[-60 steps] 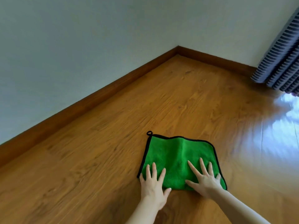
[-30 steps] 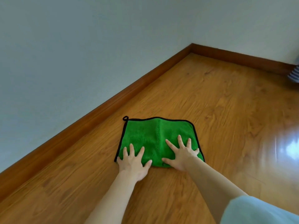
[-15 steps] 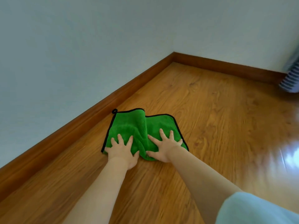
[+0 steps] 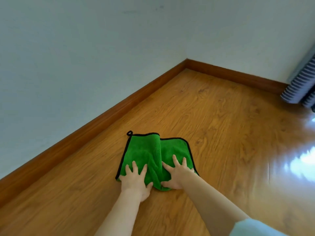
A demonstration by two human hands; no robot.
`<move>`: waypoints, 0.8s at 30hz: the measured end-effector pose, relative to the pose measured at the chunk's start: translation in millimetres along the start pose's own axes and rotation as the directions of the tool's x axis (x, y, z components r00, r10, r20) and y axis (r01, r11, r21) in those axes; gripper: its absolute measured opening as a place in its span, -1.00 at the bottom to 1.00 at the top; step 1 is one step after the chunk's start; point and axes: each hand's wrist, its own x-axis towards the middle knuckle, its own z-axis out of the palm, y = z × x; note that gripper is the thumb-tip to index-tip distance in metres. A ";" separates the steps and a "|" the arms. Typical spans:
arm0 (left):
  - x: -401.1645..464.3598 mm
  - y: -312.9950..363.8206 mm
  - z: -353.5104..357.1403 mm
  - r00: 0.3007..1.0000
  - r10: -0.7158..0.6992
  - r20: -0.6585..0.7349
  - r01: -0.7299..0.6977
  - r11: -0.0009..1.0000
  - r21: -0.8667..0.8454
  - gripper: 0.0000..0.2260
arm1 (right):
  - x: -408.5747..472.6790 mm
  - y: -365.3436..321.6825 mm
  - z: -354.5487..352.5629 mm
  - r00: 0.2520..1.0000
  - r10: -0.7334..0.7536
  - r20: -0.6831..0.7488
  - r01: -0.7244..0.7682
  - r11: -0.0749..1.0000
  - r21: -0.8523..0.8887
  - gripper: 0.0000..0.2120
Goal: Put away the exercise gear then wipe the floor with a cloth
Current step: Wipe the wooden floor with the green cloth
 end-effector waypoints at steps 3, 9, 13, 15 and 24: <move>-50.2 8.3 18.0 1.000 0.007 0.018 -0.007 1.000 -0.006 -0.37 | -45.1 0.9 31.9 1.000 -0.012 0.025 0.013 1.000 -0.028 -0.22; -137.4 16.6 51.4 0.995 0.022 0.096 -0.027 0.998 0.050 -0.37 | -123.4 -0.5 97.1 0.997 -0.069 0.041 0.072 0.995 -0.067 -0.25; -175.8 13.3 62.4 0.992 0.083 0.090 -0.100 0.974 0.201 -0.38 | -165.9 2.1 130.5 0.984 -0.176 -0.004 0.175 0.977 -0.123 -0.30; -199.2 7.3 75.1 0.989 0.126 0.082 -0.139 0.973 0.183 -0.38 | -182.7 3.3 149.2 0.973 -0.231 -0.013 0.226 0.962 -0.156 -0.28; -301.7 -80.1 142.4 0.993 0.113 0.024 -0.113 0.994 0.000 -0.21 | -207.0 -68.5 174.6 0.869 -0.494 0.012 0.478 0.836 -0.269 -0.13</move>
